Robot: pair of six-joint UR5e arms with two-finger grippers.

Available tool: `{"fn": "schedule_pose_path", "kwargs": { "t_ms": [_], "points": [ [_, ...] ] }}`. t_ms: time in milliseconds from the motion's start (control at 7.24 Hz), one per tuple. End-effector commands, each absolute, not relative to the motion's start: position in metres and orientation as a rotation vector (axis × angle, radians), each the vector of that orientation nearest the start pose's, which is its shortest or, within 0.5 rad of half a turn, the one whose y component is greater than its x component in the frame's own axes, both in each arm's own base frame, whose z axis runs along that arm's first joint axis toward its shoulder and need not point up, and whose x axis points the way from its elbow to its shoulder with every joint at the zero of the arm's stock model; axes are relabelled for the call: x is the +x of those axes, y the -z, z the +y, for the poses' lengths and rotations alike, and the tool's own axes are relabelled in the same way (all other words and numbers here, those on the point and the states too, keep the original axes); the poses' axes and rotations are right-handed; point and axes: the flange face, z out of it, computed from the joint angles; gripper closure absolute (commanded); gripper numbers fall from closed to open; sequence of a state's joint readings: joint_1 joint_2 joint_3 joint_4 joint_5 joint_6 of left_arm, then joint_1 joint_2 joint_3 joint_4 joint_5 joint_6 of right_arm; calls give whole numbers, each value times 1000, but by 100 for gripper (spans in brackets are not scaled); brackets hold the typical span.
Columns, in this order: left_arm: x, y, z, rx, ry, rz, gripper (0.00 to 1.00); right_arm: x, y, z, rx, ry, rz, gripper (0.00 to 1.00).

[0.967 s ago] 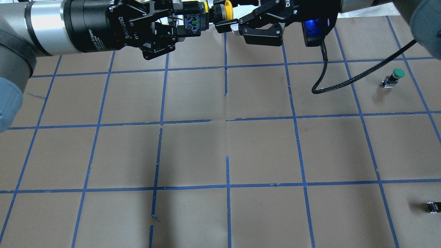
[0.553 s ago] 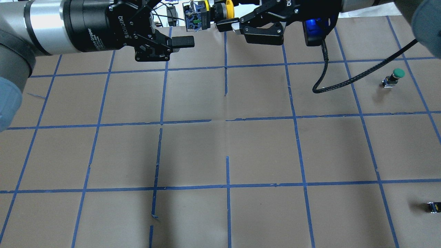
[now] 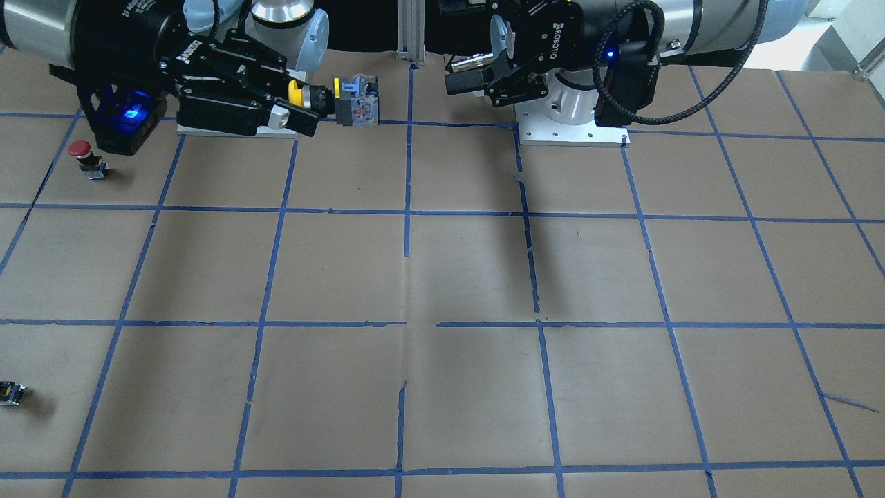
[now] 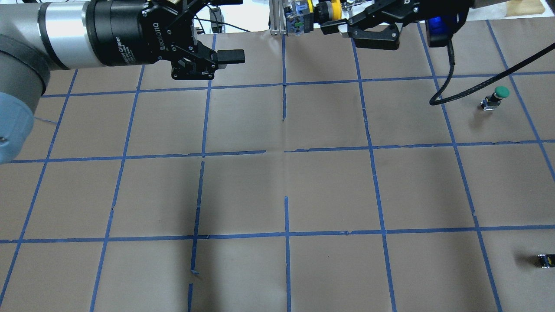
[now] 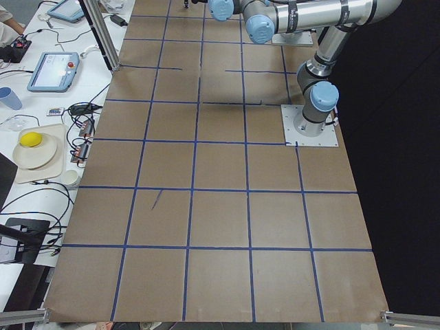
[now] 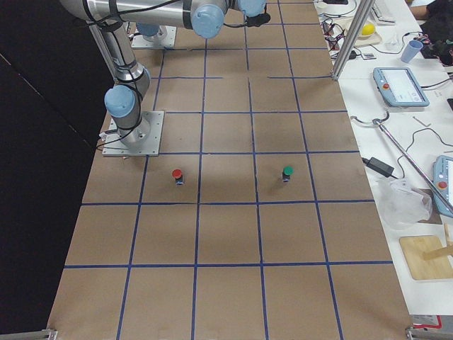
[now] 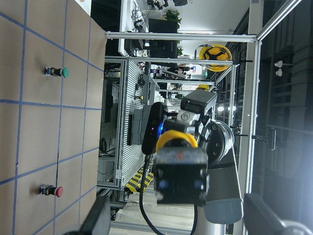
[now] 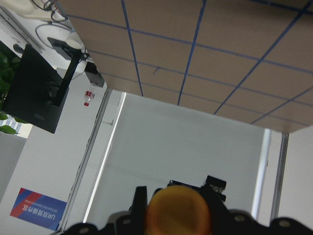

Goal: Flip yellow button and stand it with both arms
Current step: 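Open the left gripper and pull it back while the right gripper holds the button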

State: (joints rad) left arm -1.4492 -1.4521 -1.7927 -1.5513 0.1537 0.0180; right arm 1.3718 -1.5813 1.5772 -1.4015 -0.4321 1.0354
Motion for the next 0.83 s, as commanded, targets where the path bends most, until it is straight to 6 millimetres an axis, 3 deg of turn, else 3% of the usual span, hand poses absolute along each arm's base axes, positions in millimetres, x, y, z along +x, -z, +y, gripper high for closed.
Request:
{"fn": "schedule_pose_path", "kwargs": {
  "t_ms": [0,138,414,553,691],
  "points": [
    [-198,-515,-451,80,-15,-1885,5,94,-508,-511,1164,-467,1980,79],
    [-201,-513,-442,57,-17,-1992,5,77,-500,-510,1056,-371,2136,79],
    [-196,-504,-438,29,-31,-2182,1,44,-475,-501,668,-236,2510,78],
    [-201,-500,-433,3,-26,-2265,1,28,-461,-495,311,-195,2712,79],
    [-199,-492,-428,-19,-21,-2399,1,3,-447,-489,31,-181,2781,81]
  ]
}}
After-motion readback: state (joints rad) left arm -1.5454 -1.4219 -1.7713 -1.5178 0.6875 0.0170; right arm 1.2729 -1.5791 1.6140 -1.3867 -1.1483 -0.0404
